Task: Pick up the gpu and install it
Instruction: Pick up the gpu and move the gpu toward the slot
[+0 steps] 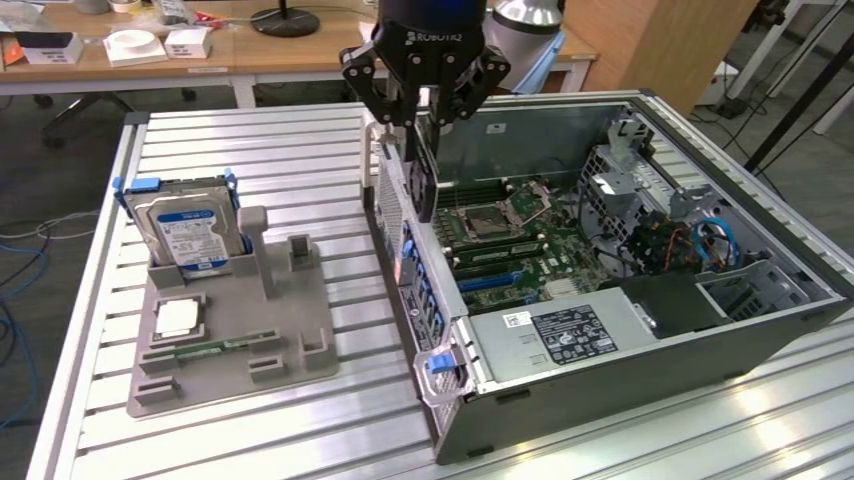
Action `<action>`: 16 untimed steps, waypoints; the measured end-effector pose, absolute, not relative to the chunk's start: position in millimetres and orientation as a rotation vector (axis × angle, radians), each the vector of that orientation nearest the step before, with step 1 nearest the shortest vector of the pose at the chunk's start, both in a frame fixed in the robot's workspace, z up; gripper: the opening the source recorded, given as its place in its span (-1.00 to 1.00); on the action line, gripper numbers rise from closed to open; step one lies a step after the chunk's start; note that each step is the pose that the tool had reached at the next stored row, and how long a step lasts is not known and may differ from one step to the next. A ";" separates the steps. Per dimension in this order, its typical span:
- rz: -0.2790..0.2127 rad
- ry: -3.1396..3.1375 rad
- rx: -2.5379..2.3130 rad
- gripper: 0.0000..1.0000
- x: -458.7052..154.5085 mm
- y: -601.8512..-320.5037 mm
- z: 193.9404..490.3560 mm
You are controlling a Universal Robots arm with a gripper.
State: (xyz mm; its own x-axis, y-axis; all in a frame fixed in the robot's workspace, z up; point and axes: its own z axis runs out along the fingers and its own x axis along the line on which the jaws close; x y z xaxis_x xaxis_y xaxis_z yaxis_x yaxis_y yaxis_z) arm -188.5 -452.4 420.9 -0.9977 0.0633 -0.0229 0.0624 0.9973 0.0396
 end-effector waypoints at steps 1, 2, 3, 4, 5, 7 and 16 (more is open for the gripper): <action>0.061 3.115 0.098 -0.48 -187.2 -452.4 420.9; 0.061 3.115 0.098 -0.48 -186.3 -452.4 420.9; 0.061 3.115 0.098 -0.48 -185.3 -452.4 420.9; 0.061 3.115 0.098 -0.48 -184.2 -452.4 420.9; 0.061 3.115 0.098 -0.48 -183.2 -452.4 420.9; 0.061 3.115 0.098 -0.48 -181.3 -452.4 420.9; 0.061 3.115 0.098 -0.48 -172.6 -452.4 420.9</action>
State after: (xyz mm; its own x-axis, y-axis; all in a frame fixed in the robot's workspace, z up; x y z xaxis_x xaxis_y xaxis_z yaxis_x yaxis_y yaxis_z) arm -172.6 -452.4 420.9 -0.9977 0.0632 -0.0229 0.0623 0.9973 0.0396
